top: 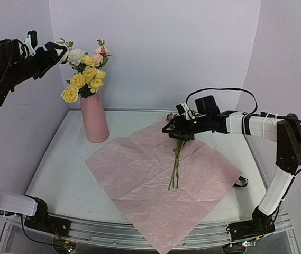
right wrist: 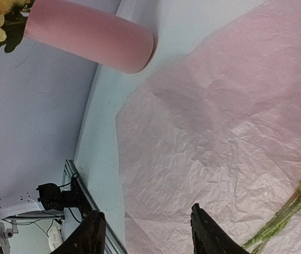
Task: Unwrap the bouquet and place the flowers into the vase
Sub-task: Insert the fake flower into the vase.
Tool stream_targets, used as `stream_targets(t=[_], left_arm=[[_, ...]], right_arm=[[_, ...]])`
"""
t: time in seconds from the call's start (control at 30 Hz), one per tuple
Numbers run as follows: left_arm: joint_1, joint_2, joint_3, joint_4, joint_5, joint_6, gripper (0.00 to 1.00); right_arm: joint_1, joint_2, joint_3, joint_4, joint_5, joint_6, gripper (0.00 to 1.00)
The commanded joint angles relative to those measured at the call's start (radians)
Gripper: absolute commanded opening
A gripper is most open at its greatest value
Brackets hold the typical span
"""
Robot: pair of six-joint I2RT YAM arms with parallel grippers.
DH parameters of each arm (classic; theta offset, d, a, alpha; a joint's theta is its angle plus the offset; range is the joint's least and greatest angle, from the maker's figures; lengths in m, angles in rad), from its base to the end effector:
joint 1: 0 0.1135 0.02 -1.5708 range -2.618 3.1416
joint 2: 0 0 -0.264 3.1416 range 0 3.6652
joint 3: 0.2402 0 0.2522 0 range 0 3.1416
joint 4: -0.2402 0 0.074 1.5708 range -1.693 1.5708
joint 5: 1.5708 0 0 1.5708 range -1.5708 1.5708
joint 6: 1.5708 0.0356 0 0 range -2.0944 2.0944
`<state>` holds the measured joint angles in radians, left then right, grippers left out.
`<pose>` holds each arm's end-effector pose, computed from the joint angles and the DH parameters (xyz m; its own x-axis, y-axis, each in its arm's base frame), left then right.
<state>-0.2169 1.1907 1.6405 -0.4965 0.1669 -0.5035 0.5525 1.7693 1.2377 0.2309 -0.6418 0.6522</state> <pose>0.2190 -0.0543 0.5141 -0.2205 -0.4386 -0.8712 0.3058 0.8171 -0.4888 0.3391 0.2341 0.2695 -0.7509 0.1082 -0.6515 -0.5679 0.3978 0.7206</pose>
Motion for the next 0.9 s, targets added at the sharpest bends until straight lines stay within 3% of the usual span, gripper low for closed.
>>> stream_targets(t=[0.0,0.3,0.5,0.87], left_arm=[[-0.003,0.029,0.024,0.026,0.195,-0.075,0.85],[-0.025,0.134,0.168,0.030,0.219,-0.094,0.84],[-0.240,0.237,0.239,0.032,0.081,-0.044,0.84],[-0.488,0.432,0.377,0.032,-0.024,0.003,0.83]], right_arm=[[-0.024,-0.089,-0.046,-0.032,0.091,0.008,0.56],[-0.040,-0.136,-0.075,-0.205,0.348,0.011,0.55],[-0.044,-0.114,-0.082,-0.313,0.437,0.032,0.50],[-0.044,-0.107,-0.088,-0.327,0.482,0.063,0.50]])
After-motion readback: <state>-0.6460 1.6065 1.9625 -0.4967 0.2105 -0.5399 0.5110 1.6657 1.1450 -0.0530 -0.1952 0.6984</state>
